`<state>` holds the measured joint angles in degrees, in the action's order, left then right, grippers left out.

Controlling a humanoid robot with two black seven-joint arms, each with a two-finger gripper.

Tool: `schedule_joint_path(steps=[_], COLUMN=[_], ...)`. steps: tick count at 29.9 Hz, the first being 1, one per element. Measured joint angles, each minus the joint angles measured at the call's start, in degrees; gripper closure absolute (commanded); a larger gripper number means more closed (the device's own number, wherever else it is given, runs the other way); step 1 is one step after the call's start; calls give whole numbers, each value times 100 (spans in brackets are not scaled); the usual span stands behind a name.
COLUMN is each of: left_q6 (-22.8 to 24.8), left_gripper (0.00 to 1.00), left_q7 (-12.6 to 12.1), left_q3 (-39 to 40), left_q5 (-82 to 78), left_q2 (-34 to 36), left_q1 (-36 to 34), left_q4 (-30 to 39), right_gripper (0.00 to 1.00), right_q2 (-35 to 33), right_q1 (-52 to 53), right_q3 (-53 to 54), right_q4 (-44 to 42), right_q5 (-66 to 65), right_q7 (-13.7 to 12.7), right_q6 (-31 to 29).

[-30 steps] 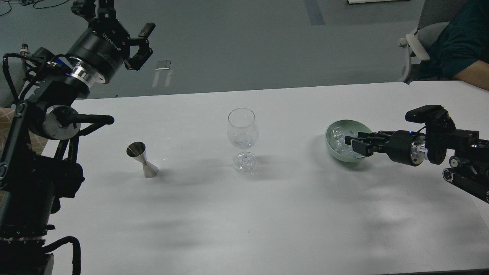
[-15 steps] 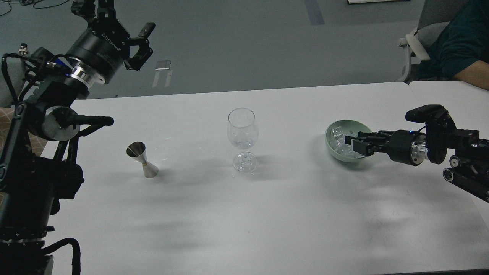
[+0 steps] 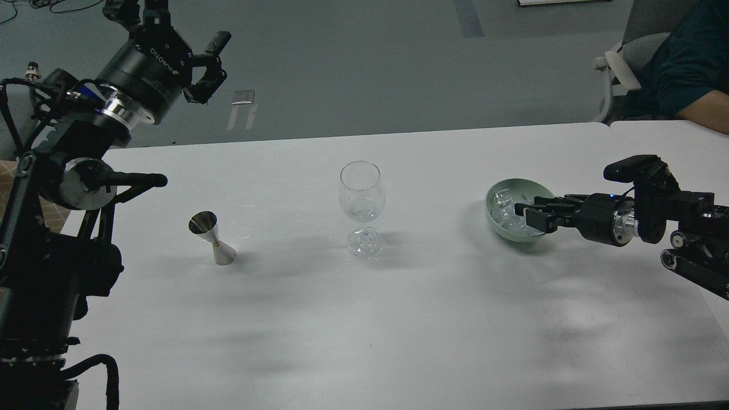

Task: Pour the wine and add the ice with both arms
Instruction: 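Close the right gripper on ice cubes in the bowl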

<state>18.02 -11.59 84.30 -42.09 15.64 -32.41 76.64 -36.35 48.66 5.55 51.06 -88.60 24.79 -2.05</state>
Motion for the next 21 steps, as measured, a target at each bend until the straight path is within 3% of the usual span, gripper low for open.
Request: schedule_joint_path(steps=[21], left_q6=[5], left_gripper=[2], left_q7=[32], left_q3=[25], left_q5=[0], left_q2=[6], left_q1=[74], left_q4=[10], right_gripper=[47], right_q2=[13], right_q1=[90], right_q3=[-160], right_q4=[0], right_q5=[0], right_q7=[0], right_q6=[-49])
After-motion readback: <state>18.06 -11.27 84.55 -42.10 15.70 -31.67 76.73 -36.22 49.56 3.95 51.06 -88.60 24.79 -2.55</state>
